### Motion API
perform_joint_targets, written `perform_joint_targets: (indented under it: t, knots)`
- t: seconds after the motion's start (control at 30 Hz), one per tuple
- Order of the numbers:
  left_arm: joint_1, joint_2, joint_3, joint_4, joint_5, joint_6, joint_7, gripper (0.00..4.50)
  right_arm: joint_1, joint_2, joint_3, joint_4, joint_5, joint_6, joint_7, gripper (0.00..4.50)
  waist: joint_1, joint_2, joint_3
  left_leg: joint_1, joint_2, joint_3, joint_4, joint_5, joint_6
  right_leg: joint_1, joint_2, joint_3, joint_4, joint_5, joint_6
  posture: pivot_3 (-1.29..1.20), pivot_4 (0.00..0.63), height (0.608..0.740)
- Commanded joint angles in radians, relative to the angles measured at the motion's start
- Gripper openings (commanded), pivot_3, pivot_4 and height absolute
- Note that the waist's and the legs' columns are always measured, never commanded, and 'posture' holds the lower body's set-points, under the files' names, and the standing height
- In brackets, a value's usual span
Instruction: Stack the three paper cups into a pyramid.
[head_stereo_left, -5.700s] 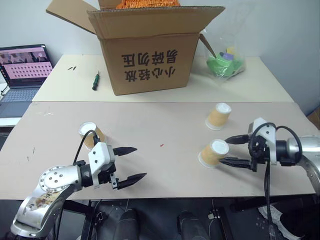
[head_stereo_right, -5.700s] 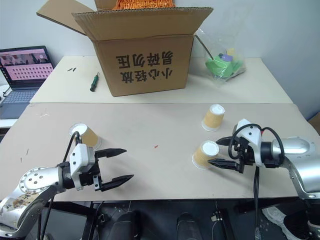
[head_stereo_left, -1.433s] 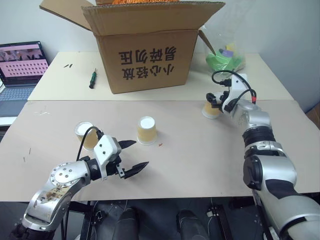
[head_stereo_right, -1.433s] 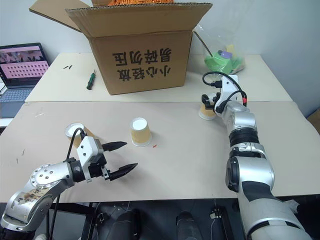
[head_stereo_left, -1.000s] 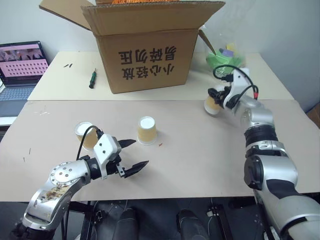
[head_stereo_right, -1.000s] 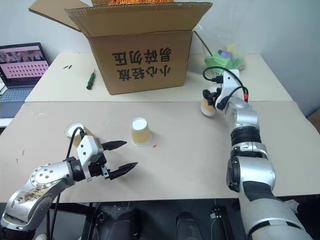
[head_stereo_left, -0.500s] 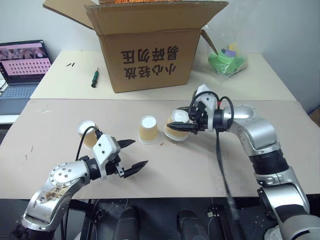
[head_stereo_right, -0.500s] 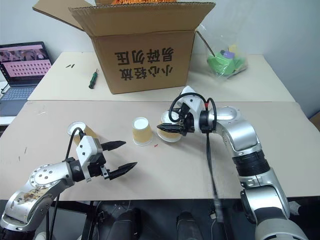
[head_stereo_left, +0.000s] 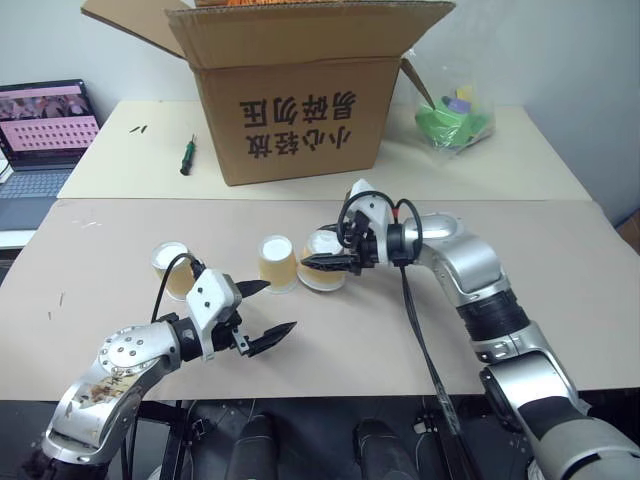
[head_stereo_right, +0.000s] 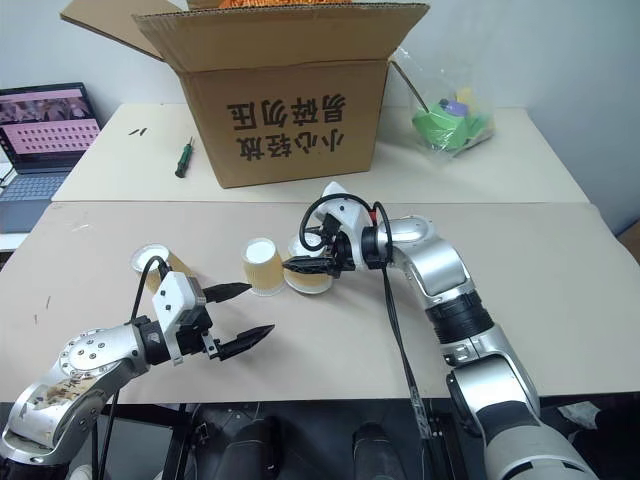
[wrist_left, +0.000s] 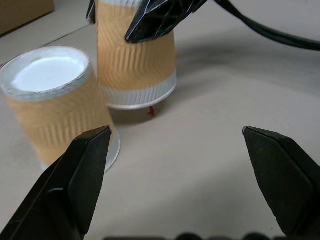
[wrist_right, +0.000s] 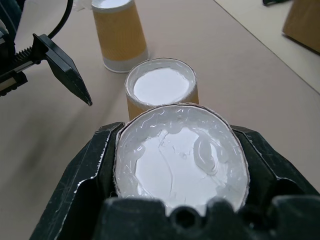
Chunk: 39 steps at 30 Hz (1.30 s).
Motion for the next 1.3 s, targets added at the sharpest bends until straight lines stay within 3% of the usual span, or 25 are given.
perform_joint_targets:
  t: [0.03,0.3,0.33,0.43,0.5,0.67,0.87,1.07,1.2,1.3]
  knots:
    - [0.001,-0.003,0.023,-0.046,-0.013,0.002,0.009,4.50,-0.028,0.013,-0.001,0.002,-0.008,-0.031,0.013,2.79,0.000,0.000,0.000,0.000,0.000,0.000,0.000,0.000,0.000,0.000,0.000,0.000,0.000,0.000,0.000,0.00,0.150,0.700]
    - [-0.003,-0.006,0.017,-0.052,-0.016,0.010,0.019,4.50,-0.040,0.032,0.003,0.104,-0.061,-0.085,0.003,2.79,-0.001,0.000,0.000,0.000,0.000,0.000,0.000,0.000,0.000,0.000,0.000,0.000,0.000,0.000,0.000,0.00,0.150,0.700]
    - [-0.005,-0.005,0.016,-0.050,-0.016,0.010,0.019,4.50,-0.043,0.034,0.002,0.121,-0.068,-0.093,0.000,3.71,-0.001,0.000,0.000,0.000,0.000,0.000,0.000,0.000,0.000,0.000,0.000,0.000,0.000,0.000,0.000,0.00,0.150,0.700]
    - [-0.010,-0.003,0.013,-0.048,-0.018,0.011,0.022,4.50,-0.049,0.040,-0.003,0.145,-0.085,-0.114,-0.008,4.46,-0.003,0.000,0.000,0.000,0.000,0.000,0.000,0.000,0.000,0.000,0.000,0.000,0.000,0.000,0.000,0.00,0.150,0.700]
    - [-0.012,-0.004,0.012,-0.047,-0.018,0.012,0.024,4.50,-0.052,0.042,-0.009,0.143,-0.089,-0.126,-0.013,4.46,-0.004,0.000,0.000,0.000,0.000,0.000,0.000,0.000,0.000,0.000,0.000,0.000,0.000,0.000,0.000,0.00,0.150,0.700]
    - [0.036,-0.005,0.032,-0.073,-0.021,0.012,0.042,4.50,-0.024,-0.062,-0.126,-0.136,0.069,0.037,0.055,4.46,-0.001,0.000,0.000,-0.001,0.000,0.000,0.000,0.000,0.000,-0.002,0.000,0.000,0.000,0.000,0.000,0.00,0.150,0.700]
    - [0.125,-0.026,0.079,-0.136,-0.028,0.020,0.100,4.50,-0.056,-0.237,-0.338,-0.432,0.423,0.348,0.120,4.46,0.016,0.000,0.000,-0.001,0.000,0.000,-0.001,0.000,0.000,-0.001,-0.001,-0.001,0.000,0.000,0.000,0.00,0.150,0.700]
    - [0.300,-0.194,0.128,-0.214,0.099,-0.015,0.338,4.50,-0.021,-0.317,-0.266,-0.532,0.358,0.337,0.038,4.46,0.001,-0.002,-0.001,0.001,0.000,0.000,0.000,0.000,0.000,0.001,-0.001,0.000,0.000,0.000,-0.001,0.00,0.150,0.700]
    - [0.513,-0.381,0.109,-0.173,0.309,-0.190,0.535,4.50,0.033,-0.333,-0.222,-0.537,0.289,0.285,-0.008,4.46,-0.006,-0.004,-0.002,0.001,0.000,0.000,0.002,0.000,0.000,0.002,-0.001,0.001,-0.001,0.000,-0.001,0.00,0.150,0.700]
    - [0.575,-0.464,0.090,-0.098,0.414,-0.315,0.604,4.50,0.043,-0.331,-0.224,-0.525,0.278,0.273,-0.030,4.46,-0.004,-0.004,-0.002,0.001,-0.002,0.001,0.002,0.000,0.000,0.001,-0.003,0.002,-0.001,0.000,-0.001,0.00,0.150,0.700]
